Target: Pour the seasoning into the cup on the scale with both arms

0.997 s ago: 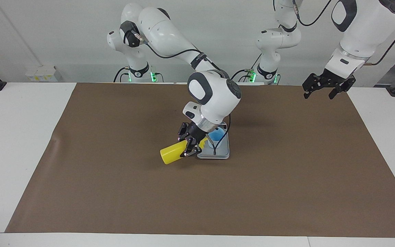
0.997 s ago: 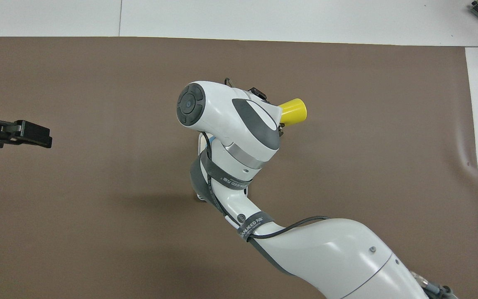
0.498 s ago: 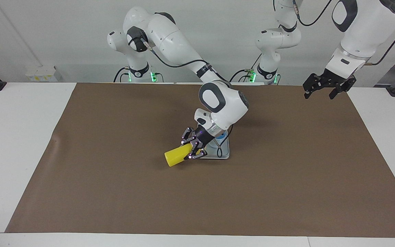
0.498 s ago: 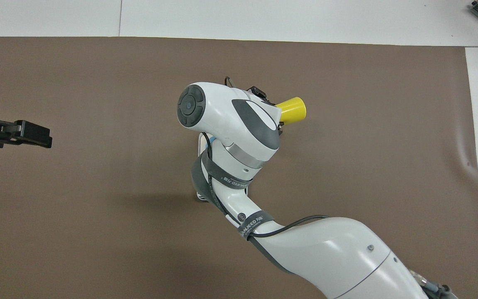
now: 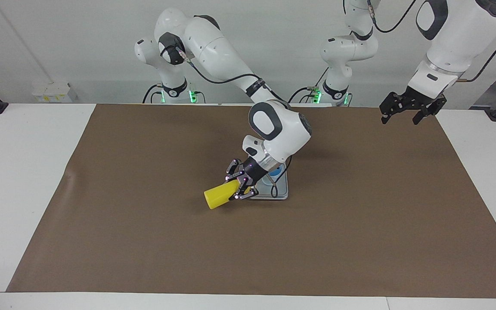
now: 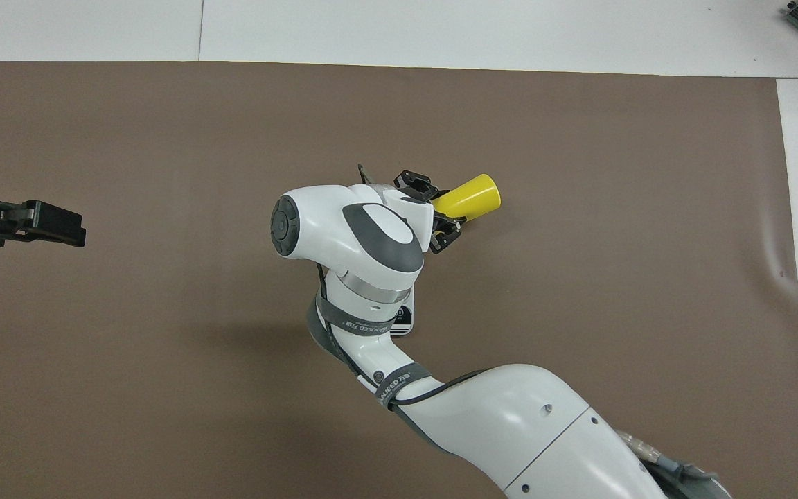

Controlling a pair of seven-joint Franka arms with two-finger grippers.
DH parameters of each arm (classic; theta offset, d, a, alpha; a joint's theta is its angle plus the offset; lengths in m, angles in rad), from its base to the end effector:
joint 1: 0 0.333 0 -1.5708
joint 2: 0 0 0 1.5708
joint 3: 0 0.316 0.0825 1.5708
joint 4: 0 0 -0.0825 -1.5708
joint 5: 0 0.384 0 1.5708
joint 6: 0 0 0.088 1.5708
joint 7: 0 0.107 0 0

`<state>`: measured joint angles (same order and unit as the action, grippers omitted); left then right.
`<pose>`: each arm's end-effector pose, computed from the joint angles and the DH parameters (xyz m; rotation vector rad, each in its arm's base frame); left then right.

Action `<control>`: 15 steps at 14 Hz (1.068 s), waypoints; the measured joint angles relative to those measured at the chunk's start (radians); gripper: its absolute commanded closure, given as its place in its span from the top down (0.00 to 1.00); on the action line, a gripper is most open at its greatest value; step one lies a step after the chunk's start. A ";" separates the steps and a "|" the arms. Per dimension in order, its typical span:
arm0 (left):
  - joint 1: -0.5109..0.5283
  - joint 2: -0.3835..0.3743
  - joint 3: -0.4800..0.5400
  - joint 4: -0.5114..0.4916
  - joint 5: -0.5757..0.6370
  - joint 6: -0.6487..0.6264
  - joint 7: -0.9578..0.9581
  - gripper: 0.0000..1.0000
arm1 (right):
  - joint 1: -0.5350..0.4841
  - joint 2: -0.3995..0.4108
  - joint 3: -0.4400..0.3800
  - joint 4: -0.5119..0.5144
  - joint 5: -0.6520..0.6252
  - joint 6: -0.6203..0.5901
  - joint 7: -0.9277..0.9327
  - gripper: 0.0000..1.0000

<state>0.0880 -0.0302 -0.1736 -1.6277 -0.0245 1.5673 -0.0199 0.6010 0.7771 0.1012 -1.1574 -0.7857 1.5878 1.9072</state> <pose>0.5415 -0.0505 0.6137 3.1219 -0.1019 -0.0494 0.6144 0.3941 0.3359 2.1778 -1.2853 0.7836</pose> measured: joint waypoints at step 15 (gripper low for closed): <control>0.001 0.000 0.004 0.000 0.000 0.000 0.000 1.00 | 0.083 -0.046 0.007 0.005 -0.158 -0.091 -0.006 0.00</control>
<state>0.0887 -0.0302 -0.1692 -1.6277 -0.0245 1.5673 -0.0199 0.6841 0.7315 0.1080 -1.1521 -0.9433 1.4972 1.9010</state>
